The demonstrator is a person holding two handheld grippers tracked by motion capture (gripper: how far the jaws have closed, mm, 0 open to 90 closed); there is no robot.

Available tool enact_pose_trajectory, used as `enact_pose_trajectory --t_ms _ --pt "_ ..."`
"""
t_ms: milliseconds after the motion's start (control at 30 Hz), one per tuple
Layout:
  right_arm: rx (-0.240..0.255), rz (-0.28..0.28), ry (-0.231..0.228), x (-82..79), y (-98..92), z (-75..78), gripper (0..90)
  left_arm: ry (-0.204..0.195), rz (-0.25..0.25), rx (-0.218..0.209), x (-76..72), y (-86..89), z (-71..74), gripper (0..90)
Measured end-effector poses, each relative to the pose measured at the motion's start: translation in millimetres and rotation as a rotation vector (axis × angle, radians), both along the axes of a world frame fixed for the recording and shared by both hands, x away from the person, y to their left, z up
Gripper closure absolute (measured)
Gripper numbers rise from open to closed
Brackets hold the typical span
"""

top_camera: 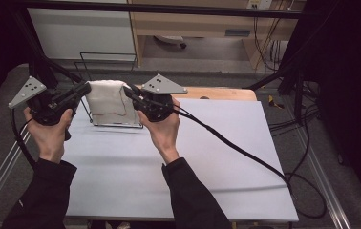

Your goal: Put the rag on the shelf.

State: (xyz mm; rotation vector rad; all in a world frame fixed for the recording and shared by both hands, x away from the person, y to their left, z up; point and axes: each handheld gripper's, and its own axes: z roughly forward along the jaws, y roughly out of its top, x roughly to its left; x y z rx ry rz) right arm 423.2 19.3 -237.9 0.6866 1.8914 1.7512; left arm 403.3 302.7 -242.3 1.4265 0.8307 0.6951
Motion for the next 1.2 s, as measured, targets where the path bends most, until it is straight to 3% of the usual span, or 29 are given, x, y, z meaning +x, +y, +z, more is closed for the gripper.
enact_pose_trajectory --t_ms 500,1200 --pt "0.023 -0.012 -0.046 10.6 8.2 18.0 83.2 -0.047 0.028 -0.015 8.6 3.7 14.4 83.4" --pt "0.041 -0.025 -0.096 23.4 23.5 47.5 83.3 -0.09 0.076 -0.022 22.0 11.7 48.2 83.4"
